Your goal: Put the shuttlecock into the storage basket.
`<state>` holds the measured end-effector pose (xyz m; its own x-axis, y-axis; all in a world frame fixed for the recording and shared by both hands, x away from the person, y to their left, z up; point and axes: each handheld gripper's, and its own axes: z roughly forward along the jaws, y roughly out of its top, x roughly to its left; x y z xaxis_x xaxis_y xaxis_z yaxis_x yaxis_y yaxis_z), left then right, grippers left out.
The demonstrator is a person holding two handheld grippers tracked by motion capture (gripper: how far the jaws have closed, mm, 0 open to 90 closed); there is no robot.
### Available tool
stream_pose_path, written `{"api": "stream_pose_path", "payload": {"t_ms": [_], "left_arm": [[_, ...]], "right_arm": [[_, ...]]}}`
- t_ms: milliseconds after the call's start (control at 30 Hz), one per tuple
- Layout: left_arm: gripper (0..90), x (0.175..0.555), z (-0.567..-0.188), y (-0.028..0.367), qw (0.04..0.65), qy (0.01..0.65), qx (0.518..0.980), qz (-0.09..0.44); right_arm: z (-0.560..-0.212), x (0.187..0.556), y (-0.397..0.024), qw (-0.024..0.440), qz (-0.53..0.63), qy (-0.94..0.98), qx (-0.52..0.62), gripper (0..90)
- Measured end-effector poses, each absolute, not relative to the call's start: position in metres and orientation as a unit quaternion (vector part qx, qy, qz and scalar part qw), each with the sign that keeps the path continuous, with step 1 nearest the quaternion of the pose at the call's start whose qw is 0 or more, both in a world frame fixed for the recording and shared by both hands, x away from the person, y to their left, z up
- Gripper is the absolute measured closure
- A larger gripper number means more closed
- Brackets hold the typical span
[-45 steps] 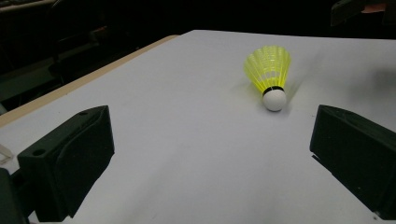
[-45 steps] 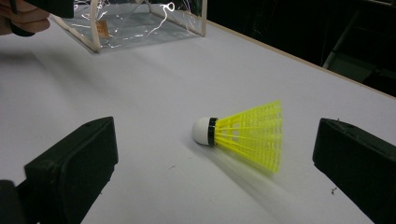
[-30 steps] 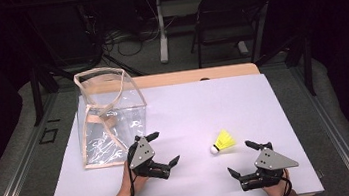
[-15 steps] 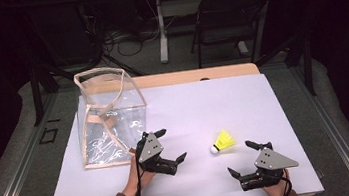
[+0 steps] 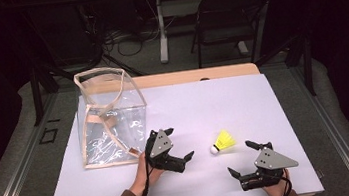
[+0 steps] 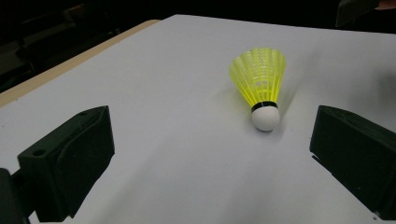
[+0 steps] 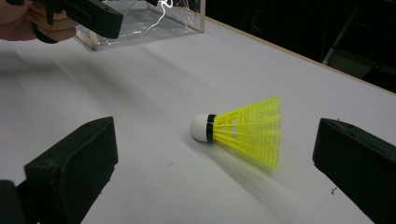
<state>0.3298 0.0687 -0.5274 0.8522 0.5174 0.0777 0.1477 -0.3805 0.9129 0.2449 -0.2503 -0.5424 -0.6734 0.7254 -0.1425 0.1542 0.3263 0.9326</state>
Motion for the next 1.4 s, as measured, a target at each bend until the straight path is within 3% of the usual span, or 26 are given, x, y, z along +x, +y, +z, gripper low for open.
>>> {"api": "stream_pose_path", "payload": {"t_ms": [1400], "left_arm": [[0.0, 0.338, -0.536, 0.007, 0.461, 0.219, 0.848, 0.143]], "right_arm": [[-0.542, 0.245, -0.25, 0.283, 0.501, 0.765, 0.289, 0.0]]}}
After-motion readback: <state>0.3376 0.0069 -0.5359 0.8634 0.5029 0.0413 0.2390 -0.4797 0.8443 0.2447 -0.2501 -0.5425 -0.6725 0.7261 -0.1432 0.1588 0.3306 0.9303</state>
